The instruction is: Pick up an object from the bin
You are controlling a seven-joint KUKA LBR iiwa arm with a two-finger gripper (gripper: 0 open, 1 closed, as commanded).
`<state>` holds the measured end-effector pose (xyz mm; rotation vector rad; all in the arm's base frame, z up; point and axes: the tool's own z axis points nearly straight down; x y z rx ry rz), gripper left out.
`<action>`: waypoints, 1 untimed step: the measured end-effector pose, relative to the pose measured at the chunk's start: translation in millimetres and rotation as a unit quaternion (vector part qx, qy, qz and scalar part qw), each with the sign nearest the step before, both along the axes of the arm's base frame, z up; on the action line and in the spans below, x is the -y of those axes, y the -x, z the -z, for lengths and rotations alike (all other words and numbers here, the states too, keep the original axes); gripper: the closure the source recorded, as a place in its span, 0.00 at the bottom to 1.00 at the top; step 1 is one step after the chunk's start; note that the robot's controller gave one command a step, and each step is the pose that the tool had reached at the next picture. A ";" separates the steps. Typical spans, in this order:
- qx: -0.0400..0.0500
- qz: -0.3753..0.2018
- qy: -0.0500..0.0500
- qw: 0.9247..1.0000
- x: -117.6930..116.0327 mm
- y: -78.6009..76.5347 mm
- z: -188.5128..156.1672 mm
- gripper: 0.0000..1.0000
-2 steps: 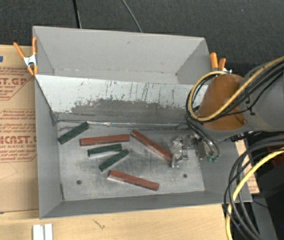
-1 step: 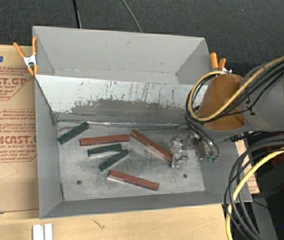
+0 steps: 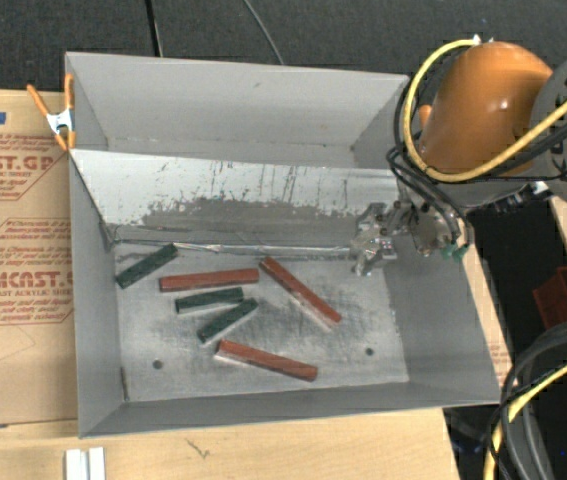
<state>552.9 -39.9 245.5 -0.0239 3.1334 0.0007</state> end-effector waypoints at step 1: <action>-0.002 0.000 0.000 1.000 0.2 0.9 1.8 1.00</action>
Offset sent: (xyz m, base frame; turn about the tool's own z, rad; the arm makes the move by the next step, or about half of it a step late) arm 0.0171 0.0460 -0.0357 -0.0028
